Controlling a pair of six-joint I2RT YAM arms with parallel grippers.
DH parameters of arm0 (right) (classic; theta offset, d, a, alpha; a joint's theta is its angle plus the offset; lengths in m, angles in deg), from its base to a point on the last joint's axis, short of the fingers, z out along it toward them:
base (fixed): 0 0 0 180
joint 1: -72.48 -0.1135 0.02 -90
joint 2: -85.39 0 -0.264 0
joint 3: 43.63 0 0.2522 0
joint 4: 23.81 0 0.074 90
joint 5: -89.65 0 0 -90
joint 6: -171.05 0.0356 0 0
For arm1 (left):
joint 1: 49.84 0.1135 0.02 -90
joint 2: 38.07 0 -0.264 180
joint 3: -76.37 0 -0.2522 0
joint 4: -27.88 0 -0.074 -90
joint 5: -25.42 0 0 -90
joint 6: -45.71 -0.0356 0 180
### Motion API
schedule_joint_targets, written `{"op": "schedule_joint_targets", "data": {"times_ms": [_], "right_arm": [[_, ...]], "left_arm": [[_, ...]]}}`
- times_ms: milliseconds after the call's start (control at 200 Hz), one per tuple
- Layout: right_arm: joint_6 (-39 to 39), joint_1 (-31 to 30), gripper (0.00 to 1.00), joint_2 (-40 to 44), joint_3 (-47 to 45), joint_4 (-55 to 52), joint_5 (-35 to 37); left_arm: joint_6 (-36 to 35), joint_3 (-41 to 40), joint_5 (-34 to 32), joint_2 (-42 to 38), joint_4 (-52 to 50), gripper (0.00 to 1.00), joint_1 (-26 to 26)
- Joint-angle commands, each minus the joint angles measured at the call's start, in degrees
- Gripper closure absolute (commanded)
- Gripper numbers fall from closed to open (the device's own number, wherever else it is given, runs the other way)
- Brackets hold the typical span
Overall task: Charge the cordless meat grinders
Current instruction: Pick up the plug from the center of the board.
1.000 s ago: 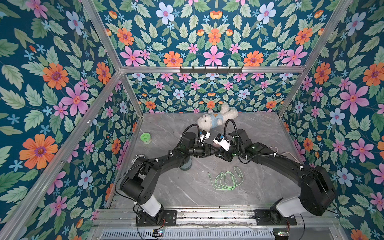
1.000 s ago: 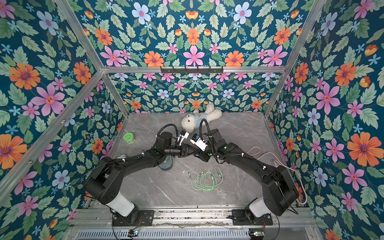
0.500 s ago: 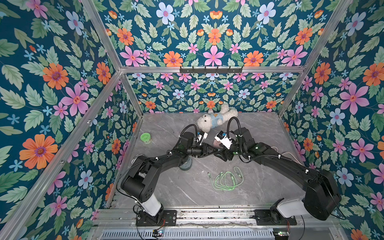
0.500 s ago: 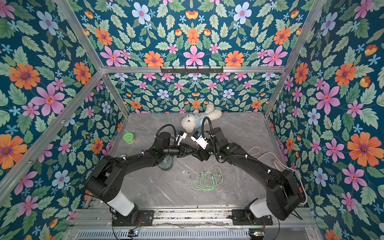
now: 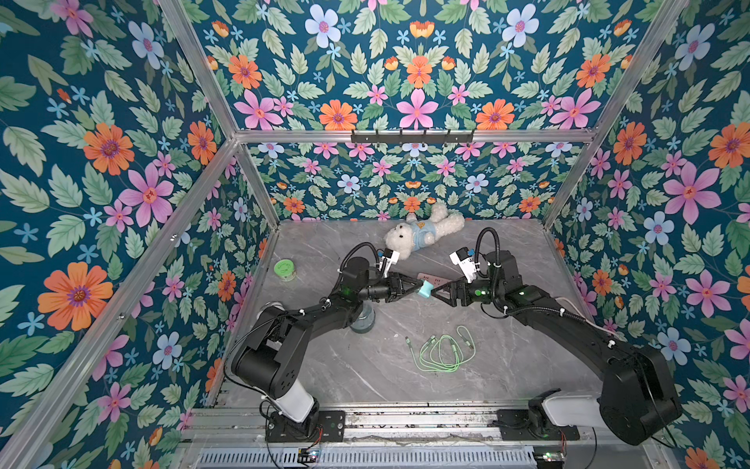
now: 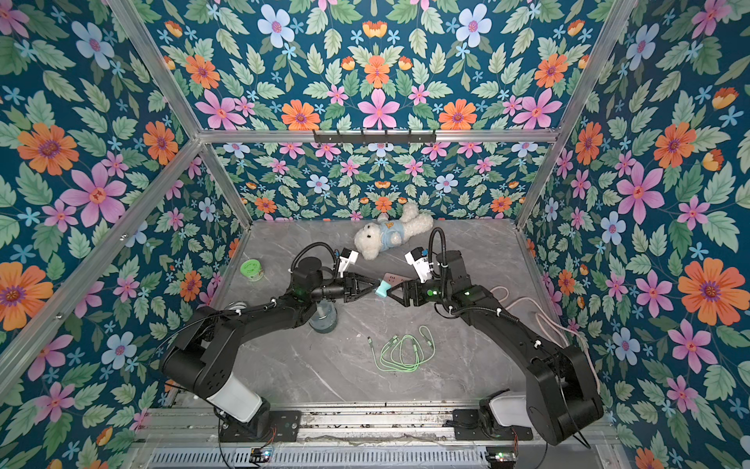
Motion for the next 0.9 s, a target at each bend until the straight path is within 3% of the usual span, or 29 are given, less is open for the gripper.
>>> {"op": "schedule_joint_targets", "data": {"times_ms": [0, 325, 530, 670, 730, 765, 895], "right_arm": [[13.46, 0.68, 0.19, -1.27, -1.21, 13.25, -6.82], [25.12, 0.79, 0.35, -5.49, -2.6, 29.03, -11.02], [32.22, 0.71, 0.58, -7.94, -2.82, 38.6, -13.63], [33.04, 0.71, 0.77, -7.83, -1.82, 37.83, -14.12], [30.88, 0.72, 0.86, -6.9, -0.92, 32.69, -12.86], [28.83, 0.71, 0.89, -5.98, -0.08, 27.66, -11.34], [20.54, 0.71, 0.95, -3.52, 4.01, 6.07, -1.35]], "left_arm": [[7.23, -0.54, 1.44, 0.61, 13.0, 0.77, 0.18], [12.3, -1.73, 0.51, 1.31, 20.46, 0.77, 0.21], [16.4, -2.08, -0.63, 3.03, 27.05, 0.76, 0.19], [15.16, -1.74, -0.18, 3.12, 25.93, 0.73, 0.19], [13.12, -1.6, -0.05, 2.63, 22.97, 0.68, 0.23], [10.41, -1.2, 0.12, 1.96, 18.75, 0.59, 0.28], [-7.18, 2.09, -3.01, -2.8, -7.95, 0.3, 0.72]]}}
